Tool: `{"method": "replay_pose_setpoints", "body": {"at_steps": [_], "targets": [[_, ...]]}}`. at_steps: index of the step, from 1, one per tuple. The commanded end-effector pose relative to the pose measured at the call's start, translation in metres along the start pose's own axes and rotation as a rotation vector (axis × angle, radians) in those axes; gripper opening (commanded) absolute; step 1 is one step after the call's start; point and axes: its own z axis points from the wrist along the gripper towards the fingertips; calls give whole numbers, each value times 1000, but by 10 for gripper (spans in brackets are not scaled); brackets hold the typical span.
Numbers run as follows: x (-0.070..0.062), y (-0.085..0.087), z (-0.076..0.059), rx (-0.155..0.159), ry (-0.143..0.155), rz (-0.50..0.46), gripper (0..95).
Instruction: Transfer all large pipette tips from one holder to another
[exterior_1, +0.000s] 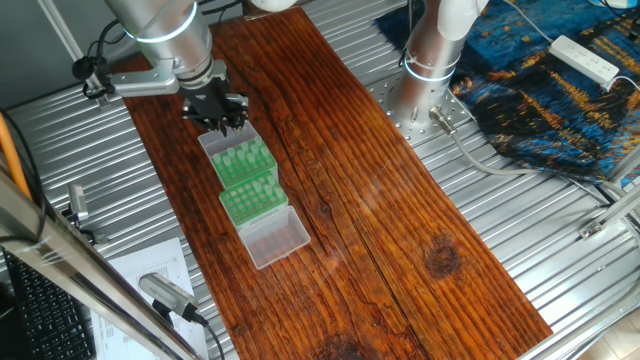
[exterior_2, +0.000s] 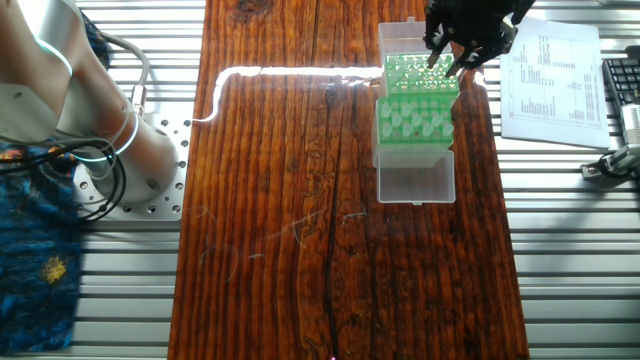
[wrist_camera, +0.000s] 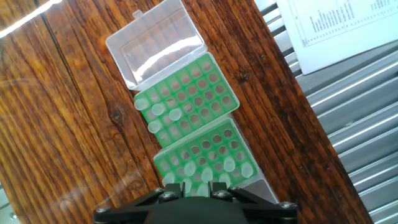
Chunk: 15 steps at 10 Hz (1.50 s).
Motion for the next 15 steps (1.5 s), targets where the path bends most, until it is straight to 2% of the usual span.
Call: {"method": "replay_pose_setpoints", "body": {"at_steps": [1, 2, 4, 5, 6, 8, 10, 12, 14, 15], "targets": [[-12, -1, 2, -3, 5, 13, 190], [-16, -2, 3, -4, 6, 23, 190], [-39, 0, 20, -9, -6, 77, 190], [-42, 3, 27, -16, -18, 110, 190], [-47, 11, 40, -36, -52, 187, 190], [-52, 15, 48, -45, -63, 249, 190], [-60, 21, 58, -49, -64, 378, 190], [-65, 27, 67, -45, -82, 477, 190], [-69, 27, 72, -43, -78, 549, 190], [-68, 27, 79, -34, -91, 585, 190]]}}
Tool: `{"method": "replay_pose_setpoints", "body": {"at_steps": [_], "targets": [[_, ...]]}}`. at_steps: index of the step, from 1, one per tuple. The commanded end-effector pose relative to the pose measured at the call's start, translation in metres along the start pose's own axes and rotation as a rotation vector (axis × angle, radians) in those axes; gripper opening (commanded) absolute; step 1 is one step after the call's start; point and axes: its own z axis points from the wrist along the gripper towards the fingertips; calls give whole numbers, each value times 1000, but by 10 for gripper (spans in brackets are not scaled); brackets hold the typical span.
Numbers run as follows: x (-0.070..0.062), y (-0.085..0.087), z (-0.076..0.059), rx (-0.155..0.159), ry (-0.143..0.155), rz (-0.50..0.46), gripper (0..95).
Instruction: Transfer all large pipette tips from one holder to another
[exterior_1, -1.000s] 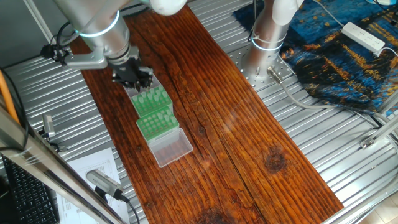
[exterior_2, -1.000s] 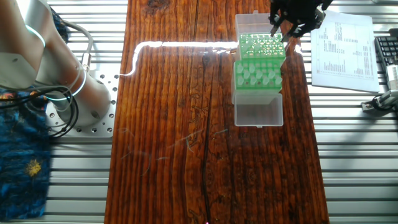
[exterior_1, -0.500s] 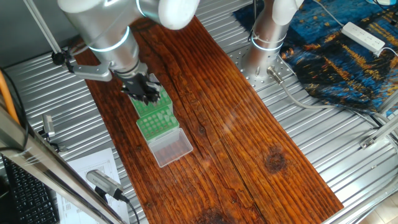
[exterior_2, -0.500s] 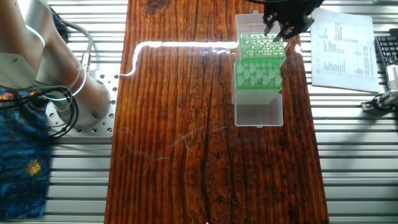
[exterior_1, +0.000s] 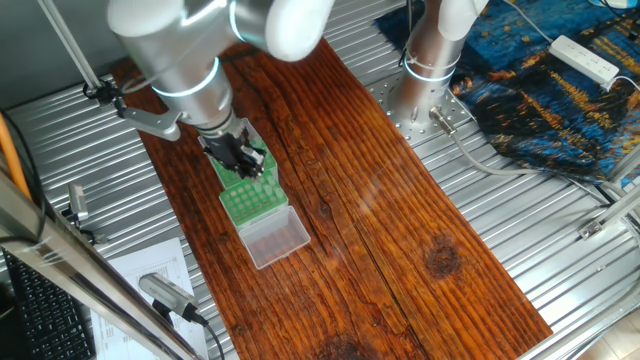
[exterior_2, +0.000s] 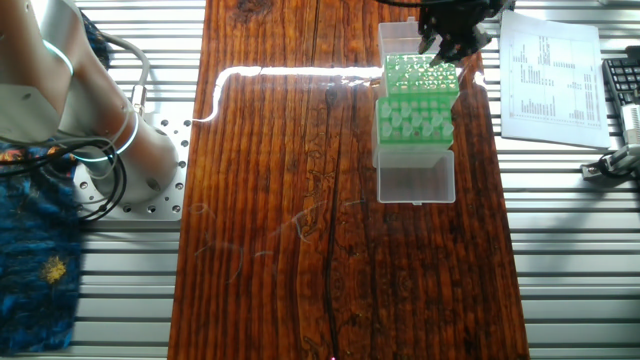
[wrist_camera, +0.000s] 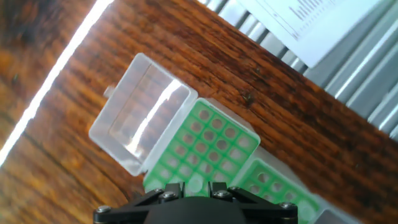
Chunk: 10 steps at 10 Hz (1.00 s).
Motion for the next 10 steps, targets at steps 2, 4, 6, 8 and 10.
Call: {"method": "replay_pose_setpoints", "body": {"at_steps": [2, 4, 6, 8, 10], "targets": [[1, -1, 22, 24, -54, 160, 190], [1, -1, 22, 30, -58, 215, 190], [0, -2, 25, 36, -59, 234, 190], [0, -2, 26, 38, -64, 257, 190], [-3, -1, 29, 41, -62, 273, 190]]}}
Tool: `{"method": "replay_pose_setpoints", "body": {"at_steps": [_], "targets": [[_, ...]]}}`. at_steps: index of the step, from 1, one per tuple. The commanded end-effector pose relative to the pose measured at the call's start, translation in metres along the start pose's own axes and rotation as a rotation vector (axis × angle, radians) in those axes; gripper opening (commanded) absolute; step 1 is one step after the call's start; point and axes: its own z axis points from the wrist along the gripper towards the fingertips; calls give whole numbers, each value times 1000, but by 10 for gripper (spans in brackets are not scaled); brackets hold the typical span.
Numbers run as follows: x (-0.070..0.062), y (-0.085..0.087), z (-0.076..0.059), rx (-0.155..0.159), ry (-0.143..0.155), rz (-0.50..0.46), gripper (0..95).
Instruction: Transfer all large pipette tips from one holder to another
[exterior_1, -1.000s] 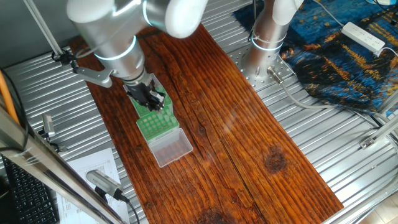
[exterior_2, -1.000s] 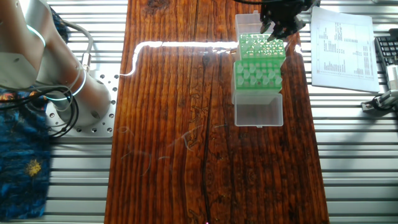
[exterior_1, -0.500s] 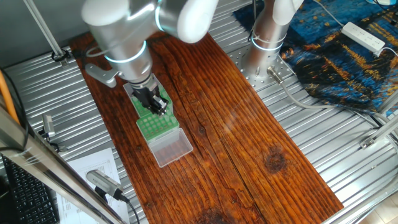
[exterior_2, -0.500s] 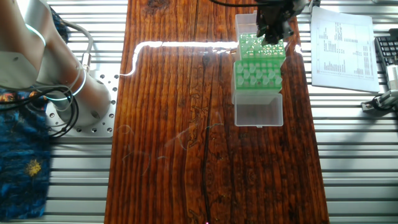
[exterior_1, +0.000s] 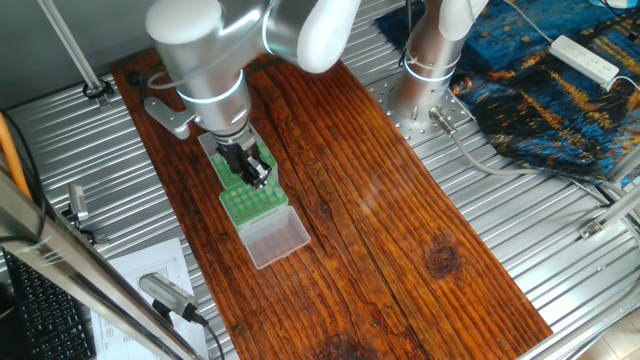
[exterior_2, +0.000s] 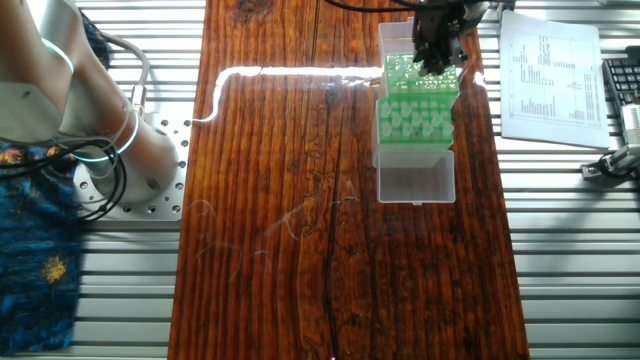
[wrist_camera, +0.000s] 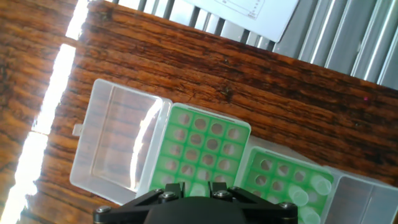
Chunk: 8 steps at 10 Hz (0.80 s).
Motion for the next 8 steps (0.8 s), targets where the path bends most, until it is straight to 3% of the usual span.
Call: {"method": "replay_pose_setpoints", "body": {"at_steps": [1, 8], "targets": [[-2, 0, 5, 7, 1, 10, 190], [-2, -1, 12, 38, 6, 18, 190]]}}
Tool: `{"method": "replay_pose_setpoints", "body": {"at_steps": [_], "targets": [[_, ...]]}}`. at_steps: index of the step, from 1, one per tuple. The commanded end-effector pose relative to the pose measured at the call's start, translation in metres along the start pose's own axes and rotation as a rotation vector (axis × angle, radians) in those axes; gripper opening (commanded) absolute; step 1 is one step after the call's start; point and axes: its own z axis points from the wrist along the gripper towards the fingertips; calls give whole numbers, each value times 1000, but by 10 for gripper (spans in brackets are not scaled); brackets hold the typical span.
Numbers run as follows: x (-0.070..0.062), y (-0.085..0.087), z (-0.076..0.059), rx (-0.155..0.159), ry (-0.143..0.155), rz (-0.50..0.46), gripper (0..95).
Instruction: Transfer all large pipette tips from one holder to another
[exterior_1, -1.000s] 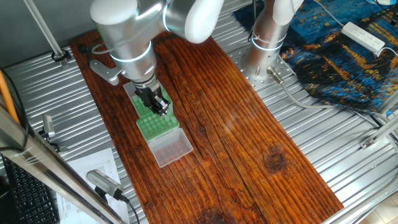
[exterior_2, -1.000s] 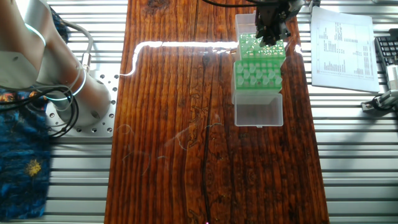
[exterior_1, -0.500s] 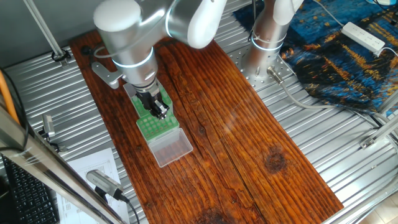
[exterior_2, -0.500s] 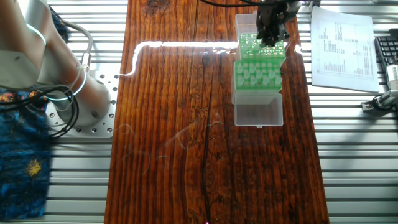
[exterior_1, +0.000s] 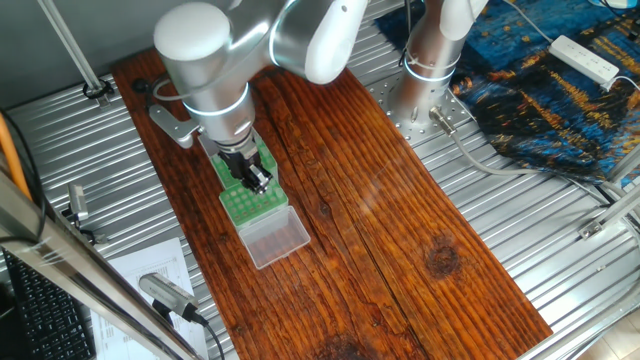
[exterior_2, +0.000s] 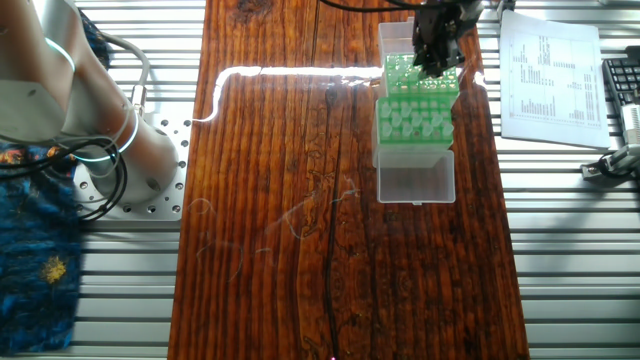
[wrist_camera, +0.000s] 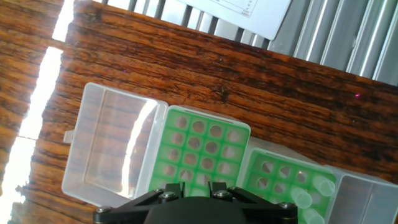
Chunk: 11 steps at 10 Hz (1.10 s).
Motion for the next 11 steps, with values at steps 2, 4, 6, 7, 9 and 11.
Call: {"method": "replay_pose_setpoints", "body": {"at_steps": [2, 4, 6, 7, 9, 11], "targets": [[3, 0, 1, 4, -1, -2, 190], [4, 1, 1, 7, 0, -3, 190], [4, 1, 2, 14, 2, -5, 190], [4, 1, 3, 15, 2, -5, 190], [4, 0, 4, 19, 2, -6, 190], [4, 0, 4, 22, 2, -10, 190]]}}
